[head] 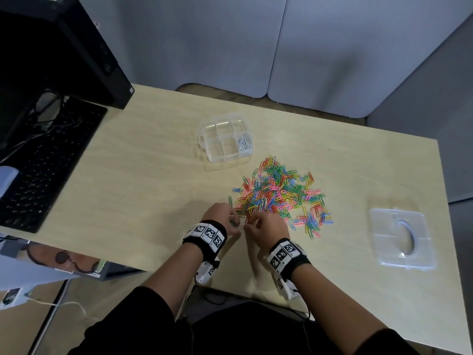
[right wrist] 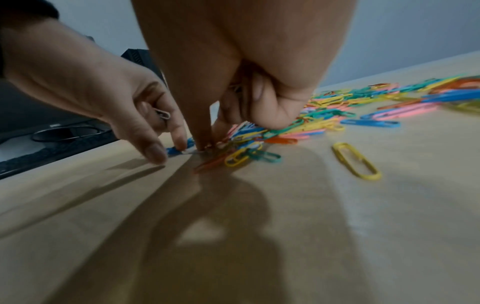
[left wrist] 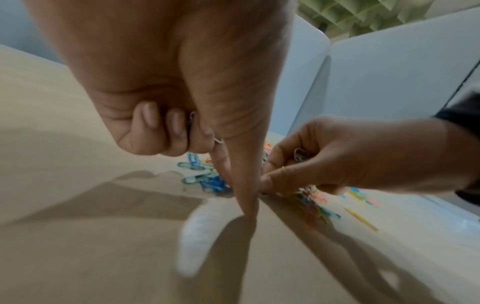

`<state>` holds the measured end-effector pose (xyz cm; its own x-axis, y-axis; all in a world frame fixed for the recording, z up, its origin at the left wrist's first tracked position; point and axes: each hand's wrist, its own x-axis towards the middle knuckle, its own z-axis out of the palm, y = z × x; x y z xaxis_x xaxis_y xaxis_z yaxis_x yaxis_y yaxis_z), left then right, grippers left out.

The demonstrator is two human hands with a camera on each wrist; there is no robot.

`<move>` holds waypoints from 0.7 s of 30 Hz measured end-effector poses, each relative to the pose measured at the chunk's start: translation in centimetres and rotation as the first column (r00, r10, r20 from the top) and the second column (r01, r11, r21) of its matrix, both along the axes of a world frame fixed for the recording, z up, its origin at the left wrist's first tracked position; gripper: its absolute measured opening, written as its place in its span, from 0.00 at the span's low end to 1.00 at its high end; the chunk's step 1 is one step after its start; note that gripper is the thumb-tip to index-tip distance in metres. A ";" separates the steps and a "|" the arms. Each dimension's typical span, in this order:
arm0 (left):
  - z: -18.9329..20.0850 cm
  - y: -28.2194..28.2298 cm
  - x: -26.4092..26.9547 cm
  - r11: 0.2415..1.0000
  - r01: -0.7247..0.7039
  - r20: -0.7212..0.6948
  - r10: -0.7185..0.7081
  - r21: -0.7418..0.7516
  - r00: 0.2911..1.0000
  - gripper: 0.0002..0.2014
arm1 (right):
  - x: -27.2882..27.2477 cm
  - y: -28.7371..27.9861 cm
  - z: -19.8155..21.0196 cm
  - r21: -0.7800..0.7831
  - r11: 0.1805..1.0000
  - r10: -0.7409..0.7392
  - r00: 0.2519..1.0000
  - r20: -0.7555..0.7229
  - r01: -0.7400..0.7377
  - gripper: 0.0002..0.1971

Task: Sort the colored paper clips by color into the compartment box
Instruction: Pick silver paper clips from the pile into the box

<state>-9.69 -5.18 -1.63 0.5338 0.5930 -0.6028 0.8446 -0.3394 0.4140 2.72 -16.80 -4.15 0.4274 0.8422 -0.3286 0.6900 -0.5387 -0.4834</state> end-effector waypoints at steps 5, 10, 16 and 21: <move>-0.4 -0.6 -0.4 0.996 -0.003 0.056 -0.002 0.088 0.998 0.05 | 1.3 -0.6 0.1 -0.039 0.998 -0.046 0.999 -0.003 0.046 0.08; -0.4 -1.0 -0.2 0.991 0.011 0.162 -0.032 0.132 0.986 0.06 | 1.7 0.1 1.1 0.022 1.000 0.000 1.000 -0.011 0.000 0.04; -0.6 -1.8 0.9 0.982 0.074 0.239 -0.115 0.175 0.964 0.14 | 2.1 0.7 1.5 -0.084 0.997 0.009 0.995 0.100 0.000 0.04; -1.2 -1.9 1.5 0.984 0.055 0.286 -0.102 0.169 0.953 0.13 | 2.9 -0.3 1.5 -0.088 0.992 -0.098 0.995 -0.021 0.096 0.04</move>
